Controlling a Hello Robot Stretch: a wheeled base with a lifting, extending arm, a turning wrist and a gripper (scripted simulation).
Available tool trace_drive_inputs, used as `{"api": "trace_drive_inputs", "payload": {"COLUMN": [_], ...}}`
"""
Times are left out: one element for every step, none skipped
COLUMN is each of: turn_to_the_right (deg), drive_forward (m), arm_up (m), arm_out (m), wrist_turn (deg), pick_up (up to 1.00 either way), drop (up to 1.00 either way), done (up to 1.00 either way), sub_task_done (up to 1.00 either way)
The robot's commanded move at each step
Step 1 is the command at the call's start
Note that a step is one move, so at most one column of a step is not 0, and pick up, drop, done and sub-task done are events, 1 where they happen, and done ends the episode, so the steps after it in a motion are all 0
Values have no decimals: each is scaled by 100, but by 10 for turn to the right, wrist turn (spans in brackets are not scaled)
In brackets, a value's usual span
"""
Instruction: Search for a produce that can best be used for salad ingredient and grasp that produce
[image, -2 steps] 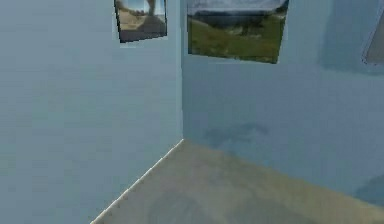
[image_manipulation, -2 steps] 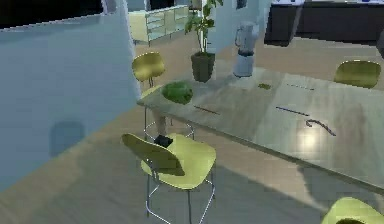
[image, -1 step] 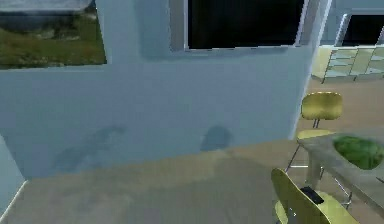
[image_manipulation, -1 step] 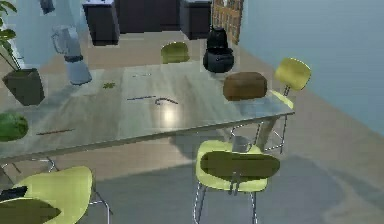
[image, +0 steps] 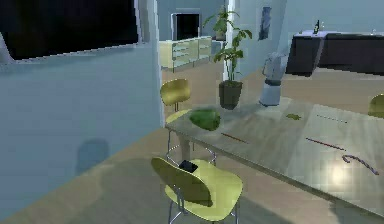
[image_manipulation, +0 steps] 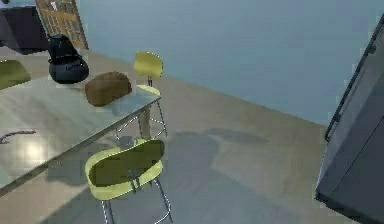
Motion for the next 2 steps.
{"api": "trace_drive_inputs", "payload": {"turn_to_the_right": [0,-450], "drive_forward": [40,0], "arm_up": [0,0], "arm_out": [0,0], "wrist_turn": [0,0], "pick_up": [0,0], "drop": [0,0], "done": [0,0], "sub_task_done": [0,0]}}
